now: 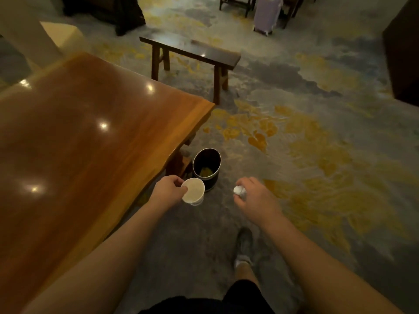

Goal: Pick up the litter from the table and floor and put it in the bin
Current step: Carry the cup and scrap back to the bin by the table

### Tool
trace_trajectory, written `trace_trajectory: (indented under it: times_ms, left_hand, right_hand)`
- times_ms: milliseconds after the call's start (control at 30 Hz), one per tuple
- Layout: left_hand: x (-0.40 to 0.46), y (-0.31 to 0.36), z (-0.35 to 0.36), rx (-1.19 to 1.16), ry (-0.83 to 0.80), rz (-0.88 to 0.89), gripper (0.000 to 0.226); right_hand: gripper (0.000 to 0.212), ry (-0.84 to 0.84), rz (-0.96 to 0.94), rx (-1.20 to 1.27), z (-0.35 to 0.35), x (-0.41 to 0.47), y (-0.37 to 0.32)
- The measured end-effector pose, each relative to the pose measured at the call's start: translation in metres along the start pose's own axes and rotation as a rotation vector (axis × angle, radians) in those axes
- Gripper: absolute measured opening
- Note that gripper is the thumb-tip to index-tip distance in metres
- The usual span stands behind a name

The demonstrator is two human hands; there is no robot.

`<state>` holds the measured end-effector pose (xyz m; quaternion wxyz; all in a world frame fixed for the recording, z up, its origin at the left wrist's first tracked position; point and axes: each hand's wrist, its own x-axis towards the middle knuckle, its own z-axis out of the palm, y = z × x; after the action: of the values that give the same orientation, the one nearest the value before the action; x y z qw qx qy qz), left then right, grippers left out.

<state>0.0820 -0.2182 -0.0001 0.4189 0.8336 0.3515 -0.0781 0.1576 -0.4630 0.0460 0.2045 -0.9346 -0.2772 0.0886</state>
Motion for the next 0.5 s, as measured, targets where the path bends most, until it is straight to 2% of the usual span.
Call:
trace_trajectory:
  times_ms: [167, 267, 433, 500]
  left_hand:
    - [0.090, 0.024, 0.048, -0.067, 0.007, -0.210, 0.018]
    - [0.138, 0.039, 0.074, -0.163, 0.034, -0.375, 0.015]
    - [0.206, 0.052, 0.109, -0.362, 0.069, -0.563, 0.008]
    - [0.236, 0.055, 0.124, -0.423, 0.087, -0.610, 0.014]
  right_hand:
    - [0.024, -0.077, -0.062, -0.005, 0.013, 0.116, 0.073]
    - [0.025, -0.179, -0.082, 0.004, 0.017, 0.184, 0.115]
    - [0.027, -0.306, -0.033, 0.045, 0.032, 0.264, 0.162]
    - [0.028, -0.332, -0.002, 0.056, 0.044, 0.287, 0.174]
